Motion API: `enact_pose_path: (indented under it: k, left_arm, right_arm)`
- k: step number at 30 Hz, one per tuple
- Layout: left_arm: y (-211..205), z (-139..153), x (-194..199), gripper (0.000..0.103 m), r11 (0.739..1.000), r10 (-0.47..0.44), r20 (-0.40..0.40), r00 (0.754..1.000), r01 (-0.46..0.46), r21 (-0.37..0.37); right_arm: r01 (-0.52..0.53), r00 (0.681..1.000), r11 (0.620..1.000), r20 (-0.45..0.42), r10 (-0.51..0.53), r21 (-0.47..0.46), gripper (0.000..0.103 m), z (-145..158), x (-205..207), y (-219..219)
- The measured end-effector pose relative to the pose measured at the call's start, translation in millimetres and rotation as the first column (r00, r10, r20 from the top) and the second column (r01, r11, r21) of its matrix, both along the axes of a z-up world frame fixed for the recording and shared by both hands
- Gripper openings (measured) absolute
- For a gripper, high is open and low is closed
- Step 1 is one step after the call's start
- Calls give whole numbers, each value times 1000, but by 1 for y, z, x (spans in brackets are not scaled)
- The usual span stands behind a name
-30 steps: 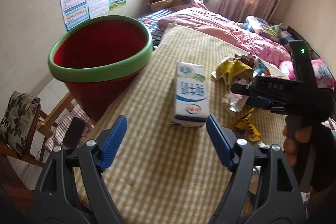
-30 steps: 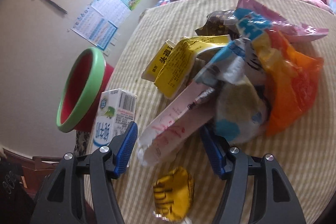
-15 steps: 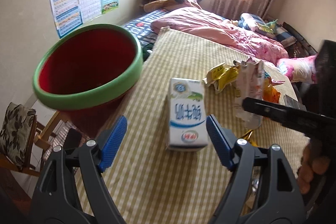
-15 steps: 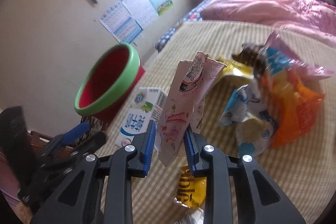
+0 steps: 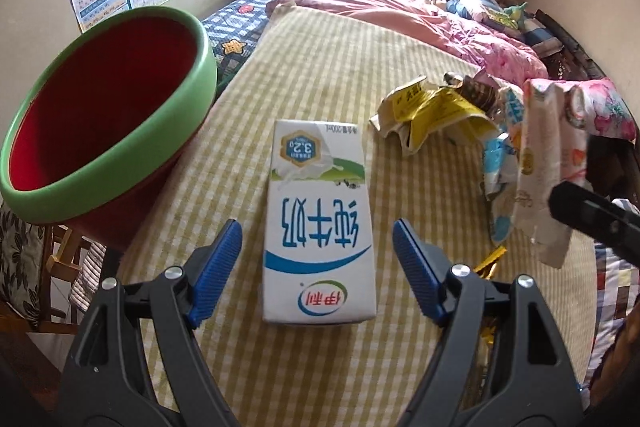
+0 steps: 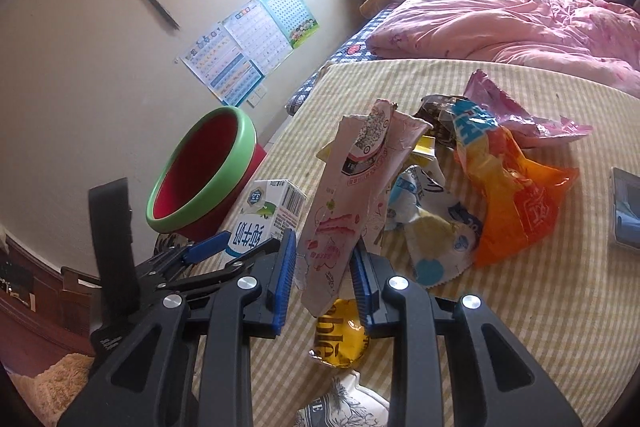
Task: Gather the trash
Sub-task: 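Grasp the pink tube wrapper with the right tool while the left tool grasps the milk carton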
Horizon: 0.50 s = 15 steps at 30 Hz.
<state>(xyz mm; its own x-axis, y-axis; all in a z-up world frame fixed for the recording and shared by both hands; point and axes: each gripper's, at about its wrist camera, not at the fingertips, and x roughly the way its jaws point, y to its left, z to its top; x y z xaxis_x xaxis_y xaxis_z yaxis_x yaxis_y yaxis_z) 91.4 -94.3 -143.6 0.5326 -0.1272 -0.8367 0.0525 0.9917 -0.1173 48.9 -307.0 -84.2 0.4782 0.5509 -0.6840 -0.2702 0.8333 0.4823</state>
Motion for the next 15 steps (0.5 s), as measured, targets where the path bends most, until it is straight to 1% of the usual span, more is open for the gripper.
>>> enact_pose_path:
  k: [2,3,7,15]
  left_arm:
    - [1,-3,-1,62,1000,8,-11,1000,-8,-7]
    - [3,-4,-2,53,1000,12,-17,1000,-12,-11]
    - [6,-2,-7,52,1000,19,-6,1000,-20,-15]
    - [7,14,-22,52,1000,23,55,998,-23,-3]
  right_arm:
    - [-4,1000,1000,0,4,1,27,1,1,0]
    - [-5,1000,1000,1,5,2,27,1,0,1]
    - [-19,1000,1000,13,19,0,27,4,-1,3]
    - [-45,999,999,23,45,-2,27,3,2,9]
